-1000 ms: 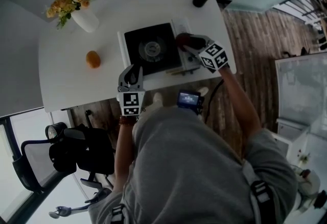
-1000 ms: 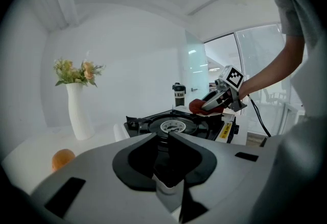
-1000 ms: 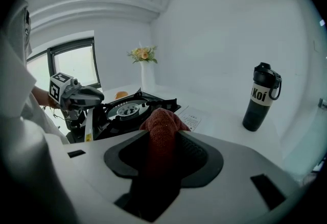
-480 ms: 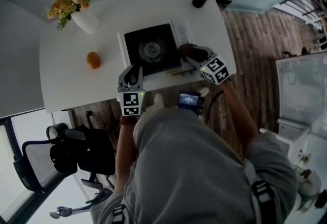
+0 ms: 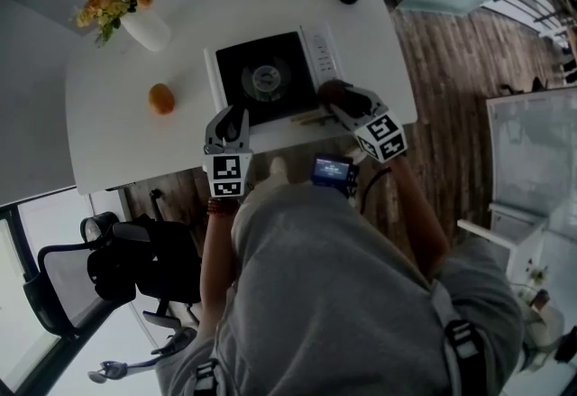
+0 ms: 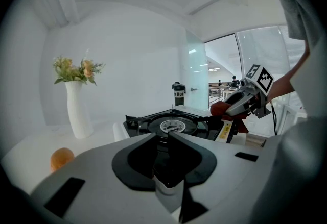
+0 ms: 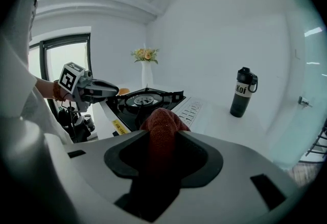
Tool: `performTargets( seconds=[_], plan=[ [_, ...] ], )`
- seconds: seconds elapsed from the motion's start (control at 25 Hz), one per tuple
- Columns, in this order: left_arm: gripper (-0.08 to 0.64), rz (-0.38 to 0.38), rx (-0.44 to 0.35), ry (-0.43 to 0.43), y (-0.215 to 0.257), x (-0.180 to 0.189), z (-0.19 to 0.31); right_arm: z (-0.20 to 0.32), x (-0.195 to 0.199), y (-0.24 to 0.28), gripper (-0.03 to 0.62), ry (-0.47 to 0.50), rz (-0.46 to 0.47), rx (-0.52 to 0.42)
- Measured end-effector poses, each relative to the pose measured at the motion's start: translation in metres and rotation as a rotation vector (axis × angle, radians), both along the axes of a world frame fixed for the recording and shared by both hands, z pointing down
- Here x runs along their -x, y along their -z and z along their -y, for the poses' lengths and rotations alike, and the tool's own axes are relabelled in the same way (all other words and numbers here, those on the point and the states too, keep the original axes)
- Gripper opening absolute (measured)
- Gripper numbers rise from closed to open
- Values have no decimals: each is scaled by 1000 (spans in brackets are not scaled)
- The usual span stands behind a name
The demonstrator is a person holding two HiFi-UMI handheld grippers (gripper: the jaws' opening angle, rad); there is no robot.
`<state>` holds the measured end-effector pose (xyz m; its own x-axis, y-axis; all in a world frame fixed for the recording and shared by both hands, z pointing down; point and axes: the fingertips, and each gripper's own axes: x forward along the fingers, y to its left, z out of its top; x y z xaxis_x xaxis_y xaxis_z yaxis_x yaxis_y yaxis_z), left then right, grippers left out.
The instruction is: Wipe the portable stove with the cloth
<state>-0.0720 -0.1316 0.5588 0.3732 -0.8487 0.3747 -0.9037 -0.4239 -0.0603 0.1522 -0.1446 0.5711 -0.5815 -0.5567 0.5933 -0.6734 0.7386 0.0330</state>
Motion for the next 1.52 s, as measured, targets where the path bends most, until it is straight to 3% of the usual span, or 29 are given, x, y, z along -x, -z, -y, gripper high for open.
performTargets(
  seconds=[0.32, 0.44, 0.52, 0.68, 0.84, 1.08, 1.24, 1.52],
  plan=[
    [81, -7, -12, -8, 0, -2, -1, -21, -8, 2, 177, -61, 43, 39],
    [81, -7, -9, -14, 0, -2, -3, -19, -13, 23, 155, -111, 201, 92],
    [81, -13, -4, -16, -1, -1, -2, -3, -14, 44, 155, -127, 254, 62],
    [83, -14, -11, -22, 1, -1, 0, 48, 2, 65, 155, -59, 158, -39],
    [81, -16, -7, -26, 0, -2, -1, 108, 20, 47, 155, -27, 39, 12],
    [83, -18, -3, -28, 0, -3, -1, 183, 35, 29, 155, -56, -116, 12],
    [83, -19, 3, -26, 0, -3, -1, 194, 39, 3, 155, -58, -234, 67],
    [83, -21, -1, -21, 0, -2, 0, 174, 52, -3, 140, -25, -268, 48]
  ],
)
